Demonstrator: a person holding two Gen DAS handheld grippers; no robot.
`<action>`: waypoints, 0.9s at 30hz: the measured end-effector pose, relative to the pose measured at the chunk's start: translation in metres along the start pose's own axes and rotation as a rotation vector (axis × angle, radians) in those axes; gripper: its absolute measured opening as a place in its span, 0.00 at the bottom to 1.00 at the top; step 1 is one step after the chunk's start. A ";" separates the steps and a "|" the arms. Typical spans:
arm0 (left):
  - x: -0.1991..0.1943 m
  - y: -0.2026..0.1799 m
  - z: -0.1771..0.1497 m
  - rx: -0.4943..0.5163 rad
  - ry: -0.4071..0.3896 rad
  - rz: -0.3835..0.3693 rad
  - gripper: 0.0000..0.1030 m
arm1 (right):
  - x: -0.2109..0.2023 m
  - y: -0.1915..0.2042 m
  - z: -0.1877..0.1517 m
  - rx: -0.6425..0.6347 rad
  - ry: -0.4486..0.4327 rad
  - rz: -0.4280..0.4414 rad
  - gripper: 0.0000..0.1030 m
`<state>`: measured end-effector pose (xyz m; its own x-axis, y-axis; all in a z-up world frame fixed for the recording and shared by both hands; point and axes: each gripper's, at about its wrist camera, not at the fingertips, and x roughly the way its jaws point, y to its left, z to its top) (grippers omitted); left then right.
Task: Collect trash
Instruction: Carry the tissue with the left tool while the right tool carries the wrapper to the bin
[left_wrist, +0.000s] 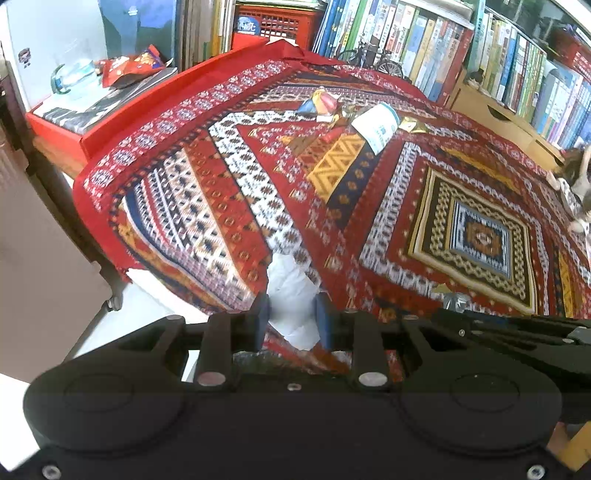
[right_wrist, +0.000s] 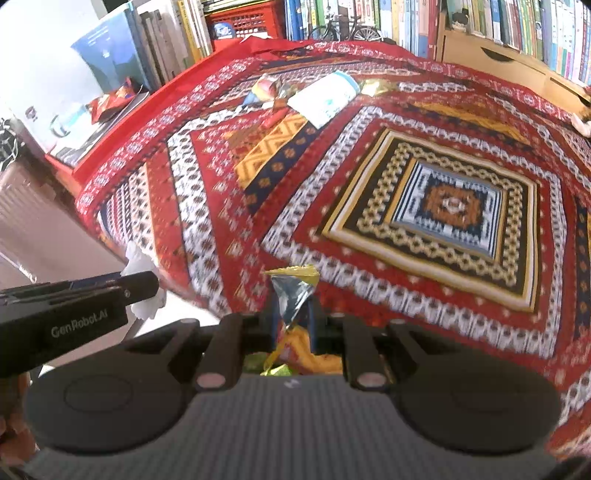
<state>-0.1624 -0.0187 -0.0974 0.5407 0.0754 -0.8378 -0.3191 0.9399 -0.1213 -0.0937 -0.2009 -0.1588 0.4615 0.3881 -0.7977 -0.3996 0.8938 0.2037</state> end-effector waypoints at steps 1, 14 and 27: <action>-0.002 0.001 -0.003 0.001 0.002 0.000 0.25 | -0.002 0.002 -0.005 -0.002 0.003 0.003 0.19; 0.003 0.030 -0.056 -0.009 0.092 0.002 0.25 | 0.000 0.023 -0.060 -0.044 0.076 0.018 0.19; 0.025 0.042 -0.089 -0.018 0.181 -0.010 0.25 | 0.022 0.026 -0.087 -0.075 0.162 0.022 0.19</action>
<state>-0.2319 -0.0068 -0.1707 0.3954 0.0035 -0.9185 -0.3290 0.9342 -0.1381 -0.1623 -0.1886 -0.2207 0.3207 0.3603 -0.8760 -0.4685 0.8641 0.1839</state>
